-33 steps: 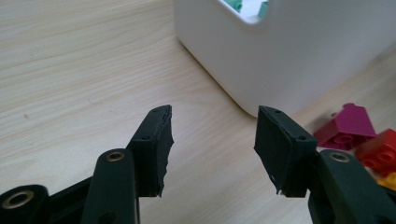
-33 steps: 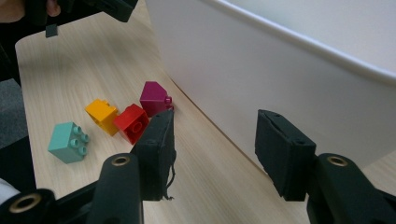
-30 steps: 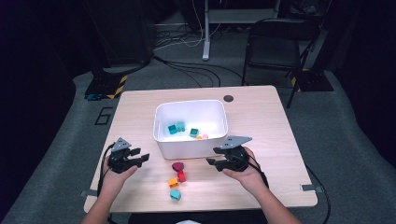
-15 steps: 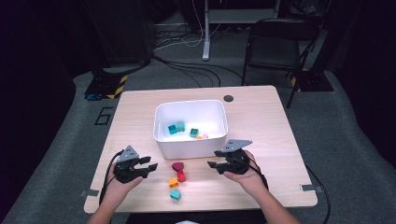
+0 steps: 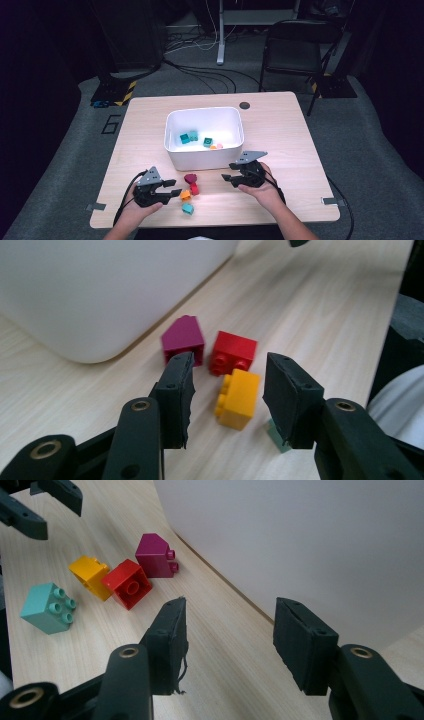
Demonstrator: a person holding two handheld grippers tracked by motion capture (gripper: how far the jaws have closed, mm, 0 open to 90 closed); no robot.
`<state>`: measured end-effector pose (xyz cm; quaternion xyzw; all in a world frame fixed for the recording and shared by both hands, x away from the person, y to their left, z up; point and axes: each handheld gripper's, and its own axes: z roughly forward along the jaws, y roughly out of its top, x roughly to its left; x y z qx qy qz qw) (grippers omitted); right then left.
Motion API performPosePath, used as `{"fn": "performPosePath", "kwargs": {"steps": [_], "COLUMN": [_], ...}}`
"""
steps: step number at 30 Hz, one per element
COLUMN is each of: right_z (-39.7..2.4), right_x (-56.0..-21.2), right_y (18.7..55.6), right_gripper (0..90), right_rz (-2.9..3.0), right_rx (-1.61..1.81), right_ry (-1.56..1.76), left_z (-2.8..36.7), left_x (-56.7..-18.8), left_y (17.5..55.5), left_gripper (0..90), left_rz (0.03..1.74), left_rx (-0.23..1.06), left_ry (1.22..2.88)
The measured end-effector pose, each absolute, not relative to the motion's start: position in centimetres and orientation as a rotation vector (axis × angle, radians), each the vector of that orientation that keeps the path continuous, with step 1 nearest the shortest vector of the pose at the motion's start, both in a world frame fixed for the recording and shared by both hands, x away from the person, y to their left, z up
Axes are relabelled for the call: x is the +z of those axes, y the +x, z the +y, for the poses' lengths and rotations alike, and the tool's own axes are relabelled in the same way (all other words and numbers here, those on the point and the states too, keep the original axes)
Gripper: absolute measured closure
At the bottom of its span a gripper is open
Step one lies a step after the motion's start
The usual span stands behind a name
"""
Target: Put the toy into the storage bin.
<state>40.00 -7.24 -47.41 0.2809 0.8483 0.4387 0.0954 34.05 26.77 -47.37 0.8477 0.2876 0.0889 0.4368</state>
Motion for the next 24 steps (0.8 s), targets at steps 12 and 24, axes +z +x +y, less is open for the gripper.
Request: {"fn": "performPosePath", "kwargs": {"steps": [12,24], "right_z": [-7.6,-7.8], "right_x": [-47.8,-47.9], "right_y": [39.9,39.7], "right_gripper": [46.9,46.9], "right_rz": [2.517,2.513], "right_rx": [1.28,1.271], "right_ry": [0.854,0.853], "left_z": [25.5,24.6], "left_x": [-48.1,-48.9], "left_y": [33.7,33.8], "left_gripper": [58.3,56.7], "left_rz": [0.52,0.464], "left_rx": [0.09,0.038], "left_ry": [2.142,2.183]}}
